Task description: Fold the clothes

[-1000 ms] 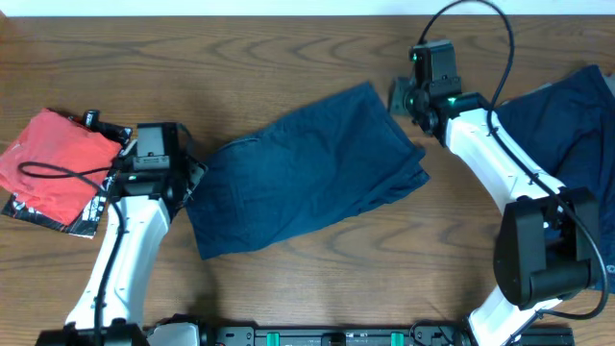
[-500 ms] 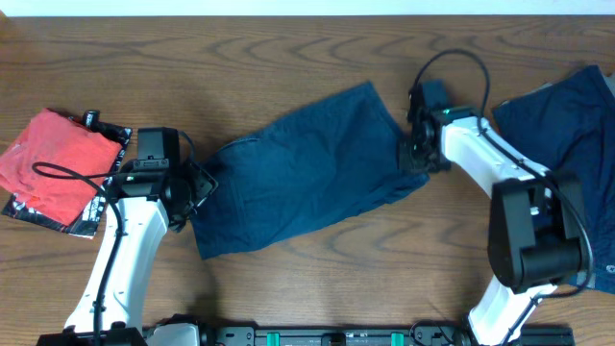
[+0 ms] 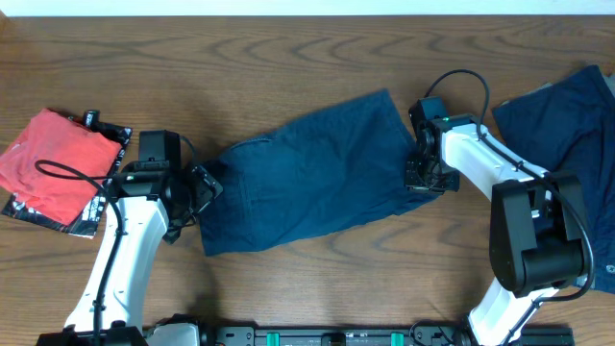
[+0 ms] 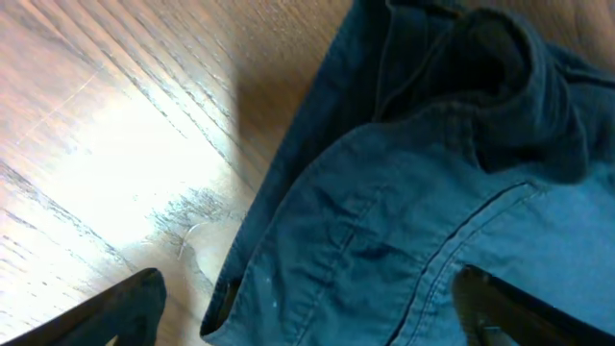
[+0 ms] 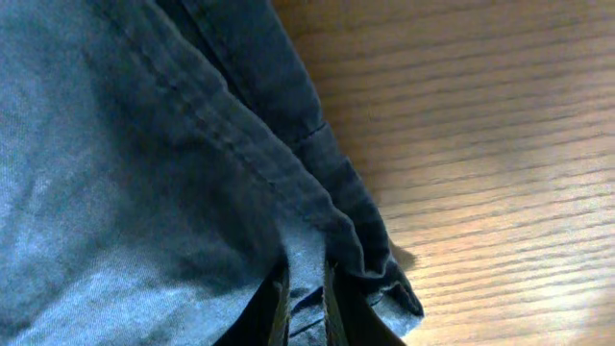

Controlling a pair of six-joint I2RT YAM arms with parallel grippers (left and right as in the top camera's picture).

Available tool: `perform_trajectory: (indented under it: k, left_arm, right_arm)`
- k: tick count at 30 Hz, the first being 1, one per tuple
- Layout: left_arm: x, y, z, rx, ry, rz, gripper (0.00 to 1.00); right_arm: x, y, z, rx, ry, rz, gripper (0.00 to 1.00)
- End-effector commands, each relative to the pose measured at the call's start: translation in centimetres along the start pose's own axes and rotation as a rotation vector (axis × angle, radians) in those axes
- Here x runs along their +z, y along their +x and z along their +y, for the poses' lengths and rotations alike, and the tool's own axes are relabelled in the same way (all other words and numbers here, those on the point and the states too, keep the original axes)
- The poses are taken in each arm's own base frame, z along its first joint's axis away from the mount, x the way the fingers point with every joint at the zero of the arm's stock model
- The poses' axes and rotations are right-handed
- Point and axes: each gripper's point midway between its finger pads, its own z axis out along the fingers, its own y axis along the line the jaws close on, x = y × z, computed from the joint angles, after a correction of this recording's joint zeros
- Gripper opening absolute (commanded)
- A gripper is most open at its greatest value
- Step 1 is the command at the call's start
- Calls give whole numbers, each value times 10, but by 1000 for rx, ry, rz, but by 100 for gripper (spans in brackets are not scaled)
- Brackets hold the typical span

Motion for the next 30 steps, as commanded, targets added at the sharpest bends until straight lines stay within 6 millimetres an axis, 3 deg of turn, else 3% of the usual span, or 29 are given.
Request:
perform_trajectory:
  k: [1, 5, 8, 15, 24, 27, 30]
  left_arm:
    - [0, -7, -2, 38, -14, -16, 98]
    - [10, -1, -2, 87, -23, 33, 99]
    - [20, 5, -15, 153, 39, 93, 99]
    - [41, 30, -49, 255, 230, 273, 100]
    - [74, 48, -38, 236, 172, 405, 99]
    - [81, 51, -34, 228, 155, 430, 86]
    - [81, 50, -35, 230, 158, 424, 59]
  right_arm:
    - [21, 7, -33, 67, 146, 19, 13]
    - [17, 1, -42, 129, 165, -5, 13]
    - [8, -6, -46, 177, 154, -38, 12]
    - [-42, -34, -45, 166, 85, -201, 24]
    - [-79, -42, -44, 153, 31, -306, 26]
    - [-84, -41, -39, 135, 3, -317, 25]
    - [-88, -40, -22, 52, -87, -310, 24]
